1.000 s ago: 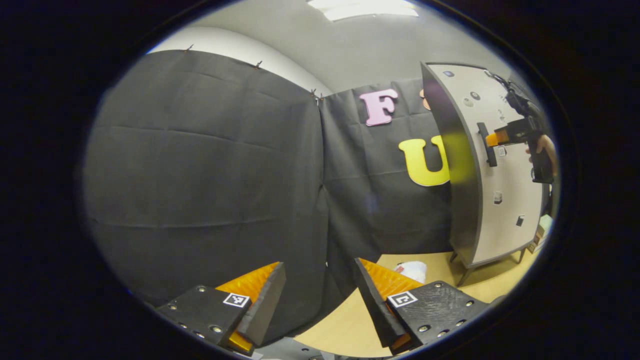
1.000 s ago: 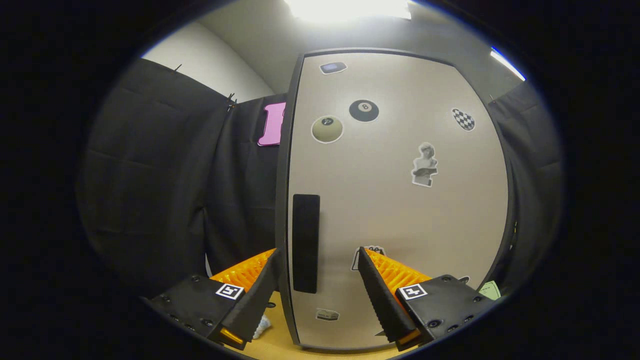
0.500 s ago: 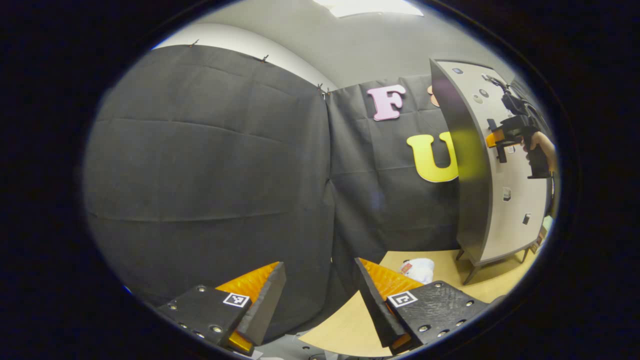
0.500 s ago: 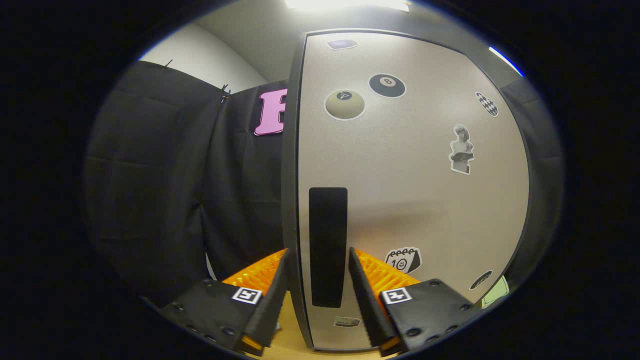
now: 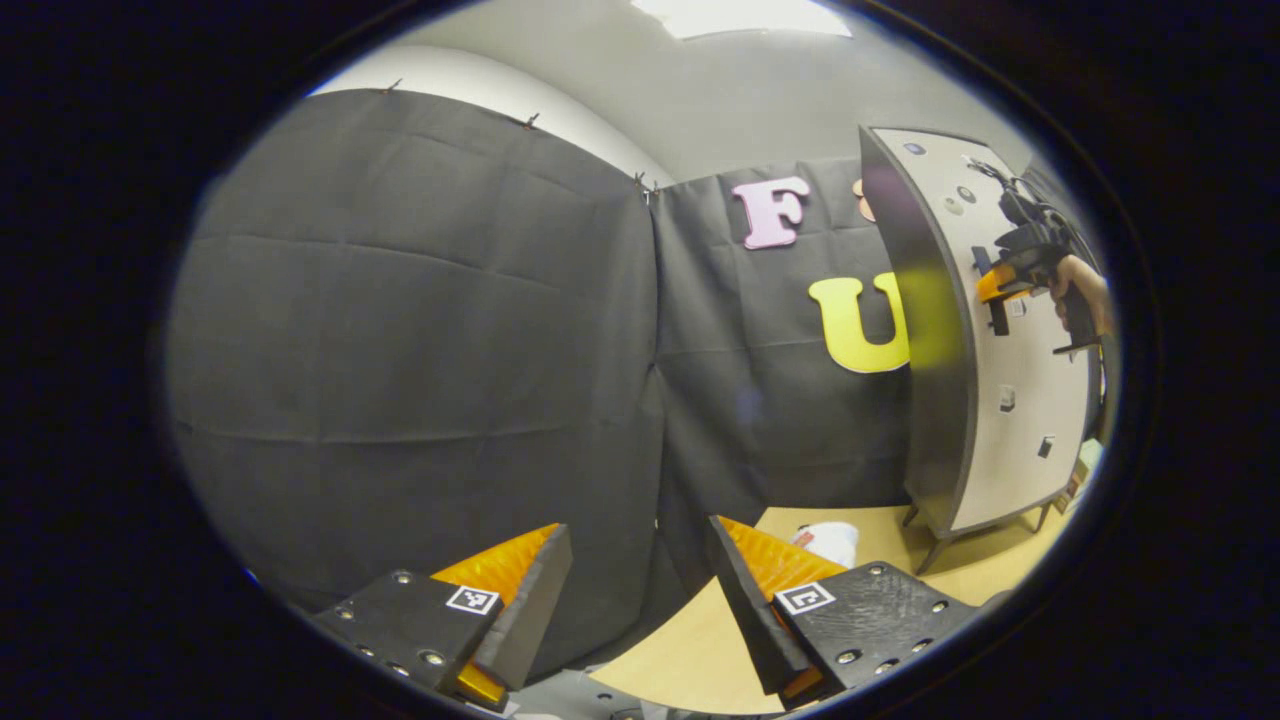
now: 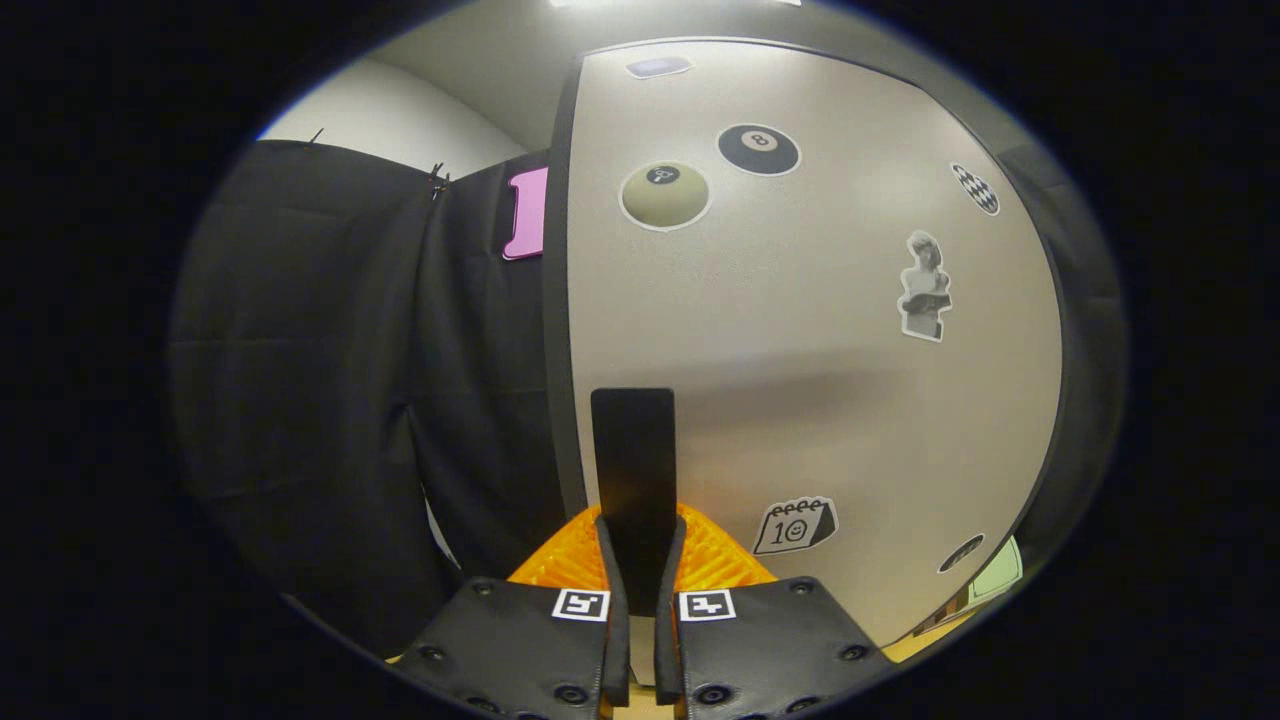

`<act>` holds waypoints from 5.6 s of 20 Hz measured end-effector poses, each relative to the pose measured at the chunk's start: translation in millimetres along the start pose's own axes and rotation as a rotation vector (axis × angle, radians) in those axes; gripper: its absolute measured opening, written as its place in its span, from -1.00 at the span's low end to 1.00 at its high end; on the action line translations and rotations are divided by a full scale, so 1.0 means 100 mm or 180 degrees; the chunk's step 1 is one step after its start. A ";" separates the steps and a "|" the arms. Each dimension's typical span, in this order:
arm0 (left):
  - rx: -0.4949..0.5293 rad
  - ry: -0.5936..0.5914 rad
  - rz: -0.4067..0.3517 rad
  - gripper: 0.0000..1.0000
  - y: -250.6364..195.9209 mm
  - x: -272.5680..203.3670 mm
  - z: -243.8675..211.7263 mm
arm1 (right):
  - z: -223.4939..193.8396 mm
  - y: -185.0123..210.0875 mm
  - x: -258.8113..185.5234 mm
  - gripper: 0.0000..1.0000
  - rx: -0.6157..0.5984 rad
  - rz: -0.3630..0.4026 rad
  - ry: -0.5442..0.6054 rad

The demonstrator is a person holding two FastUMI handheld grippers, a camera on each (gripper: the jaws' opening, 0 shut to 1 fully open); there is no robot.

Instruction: Open the cabinet door with the right hand, grasp the bottle in the cabinet with the left hand and place it on the coaster, then close the cabinet door with the right hand.

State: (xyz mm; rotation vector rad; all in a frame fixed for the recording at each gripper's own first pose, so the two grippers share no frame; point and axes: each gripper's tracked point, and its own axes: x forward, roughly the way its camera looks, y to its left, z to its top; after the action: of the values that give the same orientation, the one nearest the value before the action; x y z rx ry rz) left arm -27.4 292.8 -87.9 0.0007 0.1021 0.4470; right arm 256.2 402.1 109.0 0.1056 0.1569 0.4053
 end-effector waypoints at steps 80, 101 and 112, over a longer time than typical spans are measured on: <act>0.0127 -0.0418 -0.1961 0.66 -4.62 -1.30 1.43 | -0.10 -3.08 -2.46 -0.53 0.0348 -0.0167 -0.0286; -0.0155 -0.0237 -0.2364 0.69 -5.93 0.69 1.60 | -0.63 -4.28 -2.62 0.84 0.0238 -0.1971 -0.0025; -0.0117 -0.0072 -0.2421 0.66 -6.24 1.38 1.23 | -0.86 -4.26 -2.41 0.96 0.0268 -0.2270 0.0155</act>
State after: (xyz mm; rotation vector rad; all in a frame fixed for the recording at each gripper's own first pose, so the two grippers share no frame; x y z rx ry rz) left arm 378.1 -207.7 6.0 -0.0673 0.0649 -0.3111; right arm 186.9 -77.7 -0.7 0.1152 0.2470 -0.3103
